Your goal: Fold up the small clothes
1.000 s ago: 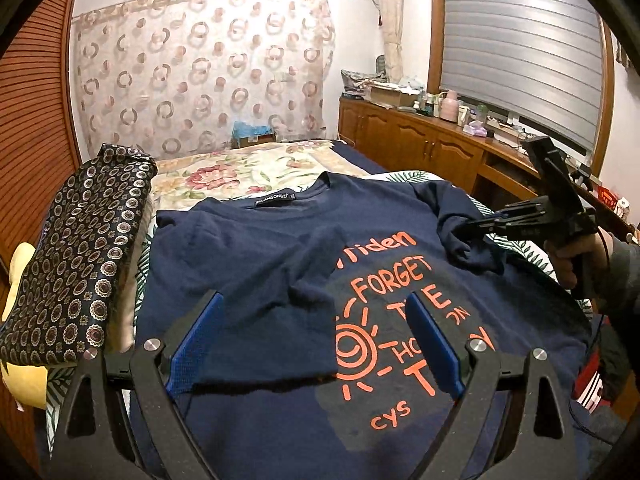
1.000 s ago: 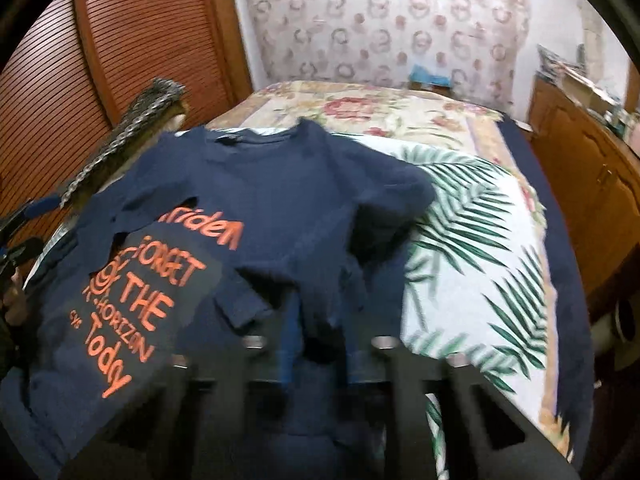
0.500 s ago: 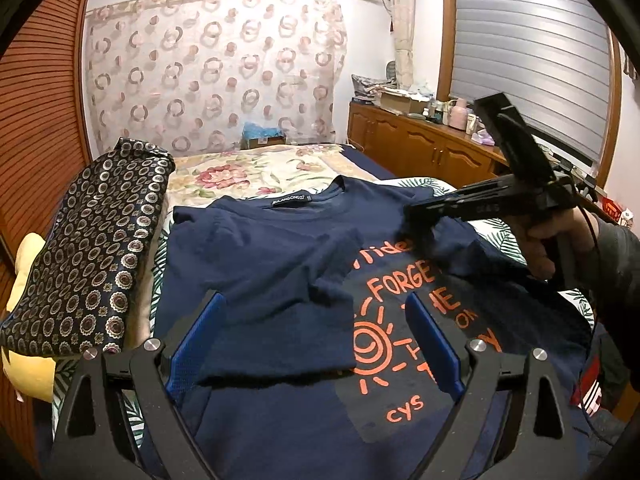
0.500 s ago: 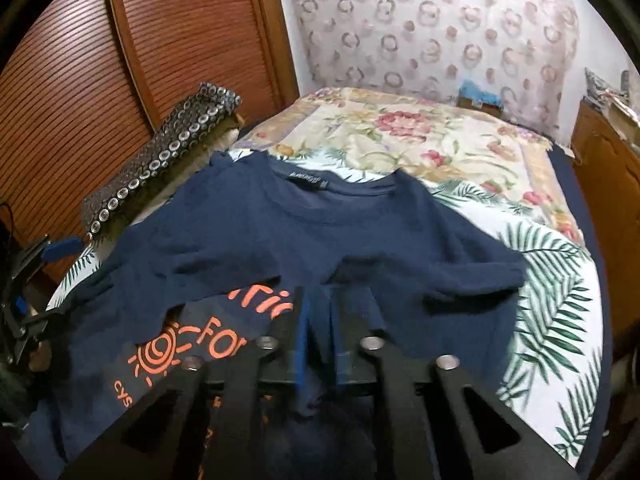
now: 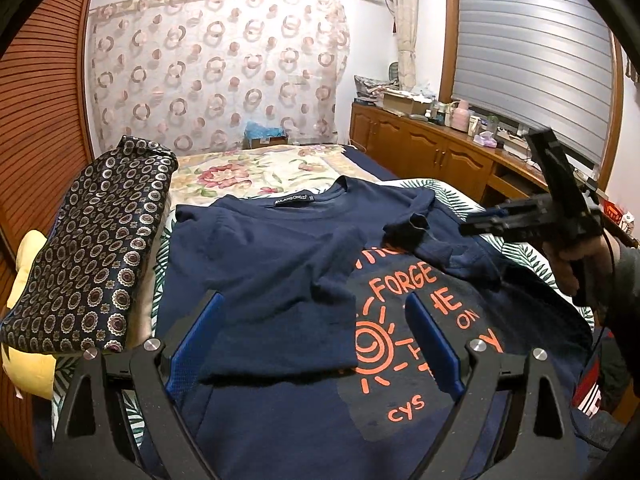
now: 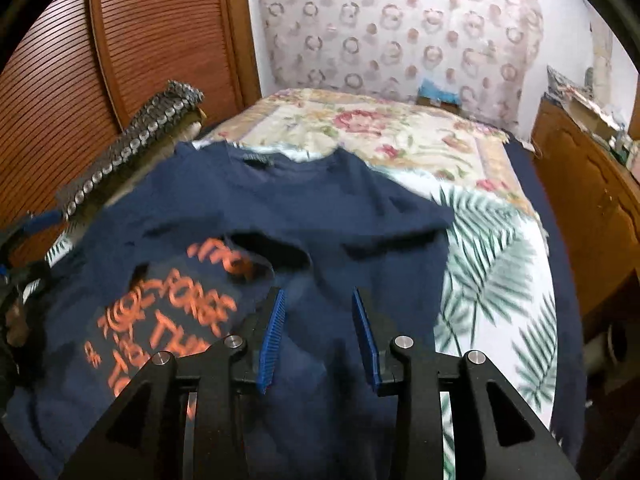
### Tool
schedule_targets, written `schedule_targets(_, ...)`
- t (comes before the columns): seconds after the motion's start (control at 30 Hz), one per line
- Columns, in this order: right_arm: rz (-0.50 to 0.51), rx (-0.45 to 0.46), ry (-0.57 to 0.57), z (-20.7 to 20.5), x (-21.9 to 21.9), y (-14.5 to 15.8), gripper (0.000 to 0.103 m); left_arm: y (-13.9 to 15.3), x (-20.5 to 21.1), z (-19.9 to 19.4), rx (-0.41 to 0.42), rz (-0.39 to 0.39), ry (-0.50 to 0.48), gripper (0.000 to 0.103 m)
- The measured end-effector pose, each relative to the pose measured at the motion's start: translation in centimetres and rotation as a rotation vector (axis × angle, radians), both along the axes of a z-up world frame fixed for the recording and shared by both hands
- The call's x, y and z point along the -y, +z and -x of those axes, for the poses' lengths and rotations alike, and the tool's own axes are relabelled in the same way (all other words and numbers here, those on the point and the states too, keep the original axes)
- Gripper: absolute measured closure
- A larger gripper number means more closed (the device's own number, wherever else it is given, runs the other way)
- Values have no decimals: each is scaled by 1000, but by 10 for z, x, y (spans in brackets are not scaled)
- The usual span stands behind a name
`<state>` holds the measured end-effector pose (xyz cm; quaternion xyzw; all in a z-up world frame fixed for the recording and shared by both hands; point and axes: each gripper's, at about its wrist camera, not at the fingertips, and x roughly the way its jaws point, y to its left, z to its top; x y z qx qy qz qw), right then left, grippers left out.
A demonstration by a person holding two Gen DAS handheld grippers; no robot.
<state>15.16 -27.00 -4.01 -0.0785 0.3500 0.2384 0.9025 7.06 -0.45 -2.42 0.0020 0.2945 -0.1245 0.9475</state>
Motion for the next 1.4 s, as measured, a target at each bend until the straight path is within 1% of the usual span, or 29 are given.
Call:
schedule_targets(0.1,6,-31,4,8,5,-8,67,-1,2,-1,-3,-3,-3,11)
schedule_targets(0.2,13,-49,35,12,0,-17,67,-1,2,-1,-4,-5,-3,11)
schedule_targets(0.23,16,-50,43,10,-3,-19,73,-1,1,-1,-4,-5,-1,11)
schedule_targets(0.27,23,-47,50,12,-6,-20,85,-1,1,-1,-4,-6,0,11)
schedule_targets(0.3,28,-39,55,14,-8,-20,87,-1,0,-1,-3,-7,3,11)
schedule_targets(0.37,6,-23,81,19,-9,-19,95,0,-2,-1,-1,-3,7,11)
schedule_targets(0.4,-6,-16,95,23,-10,-18,95,0,-3,-1,-2,-1,9,11)
schedule_targets(0.47,-11,4,112,33,-11,-14,95,-1,-4,-1,-2,0,12,11)
schedule_targets(0.57,-17,-5,158,46,-16,-17,95,-1,-4,0,-2,2,13,11)
schedule_targets(0.67,6,-12,196,59,-19,-23,95,-1,-4,0,0,-5,13,11)
schedule_targets(0.77,18,-20,201,70,-18,-28,95,0,-4,1,3,-6,14,11)
schedule_targets(0.83,5,-16,184,73,-16,-28,95,0,-4,1,3,-5,18,11)
schedule_targets(0.9,-9,-25,185,72,-17,-23,91,0,-5,1,4,-4,18,11)
schedule_targets(0.97,-15,-12,189,74,-18,-16,83,1,-4,1,5,-8,20,11)
schedule_targets(1.0,-26,-2,190,73,-17,-12,81,1,-5,2,6,-9,21,11)
schedule_targets(1.07,-41,17,187,71,-14,-6,75,2,-8,2,7,-6,24,11)
schedule_targets(1.2,-26,80,133,53,-4,6,74,4,-13,3,13,1,32,11)
schedule_targets(1.3,30,100,71,25,1,4,74,7,-17,0,16,0,35,11)
schedule_targets(1.37,76,91,35,1,-1,-3,74,9,-19,-3,20,-12,38,11)
schedule_targets(1.4,93,83,37,-9,-2,-7,74,11,-21,-5,22,-22,41,11)
